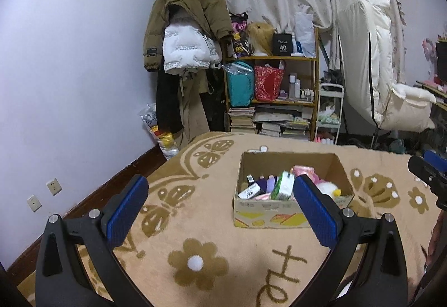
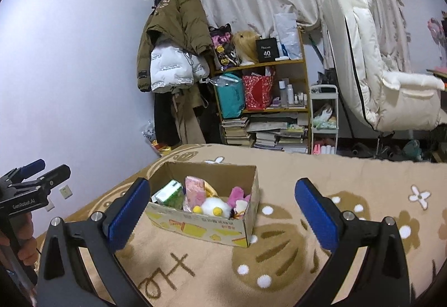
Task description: Organize soft objects
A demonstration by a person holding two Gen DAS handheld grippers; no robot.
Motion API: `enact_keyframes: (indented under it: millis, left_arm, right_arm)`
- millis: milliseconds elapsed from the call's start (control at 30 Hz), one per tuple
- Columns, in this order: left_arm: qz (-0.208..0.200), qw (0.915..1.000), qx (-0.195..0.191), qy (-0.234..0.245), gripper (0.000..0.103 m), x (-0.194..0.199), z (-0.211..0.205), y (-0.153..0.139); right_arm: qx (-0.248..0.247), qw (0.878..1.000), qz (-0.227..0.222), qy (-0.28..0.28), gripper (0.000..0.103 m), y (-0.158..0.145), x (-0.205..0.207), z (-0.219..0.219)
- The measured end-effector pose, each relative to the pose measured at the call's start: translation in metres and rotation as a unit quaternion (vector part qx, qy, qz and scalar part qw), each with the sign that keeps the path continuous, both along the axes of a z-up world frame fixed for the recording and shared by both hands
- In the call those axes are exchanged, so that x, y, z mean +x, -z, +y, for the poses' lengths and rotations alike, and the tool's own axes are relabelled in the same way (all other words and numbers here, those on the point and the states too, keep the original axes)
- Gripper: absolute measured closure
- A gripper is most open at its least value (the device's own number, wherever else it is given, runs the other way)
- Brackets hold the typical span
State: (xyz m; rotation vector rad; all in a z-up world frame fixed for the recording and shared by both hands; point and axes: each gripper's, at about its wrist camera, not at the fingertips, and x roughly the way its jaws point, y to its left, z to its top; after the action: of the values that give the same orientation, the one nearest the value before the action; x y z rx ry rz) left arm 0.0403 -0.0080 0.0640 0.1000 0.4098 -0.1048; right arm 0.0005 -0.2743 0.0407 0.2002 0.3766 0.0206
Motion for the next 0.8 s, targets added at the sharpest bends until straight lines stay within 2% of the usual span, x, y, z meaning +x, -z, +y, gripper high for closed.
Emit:
enact_keyframes:
  millis: [300, 800]
  left_arm:
    - [0.021, 0.9997, 0.011, 0.000, 0.001, 0.010, -0.007, 0.030]
    - [0.047, 0.9985, 0.020, 0.020, 0.001, 0.024, -0.024, 0.051]
  right_arm:
    - [-0.009, 1.000, 0.024, -0.001, 0.000, 0.035, 0.014, 0.000]
    - [-0.015, 0.999, 0.040, -0.005, 0.000, 0.055, 0.026, -0.004]
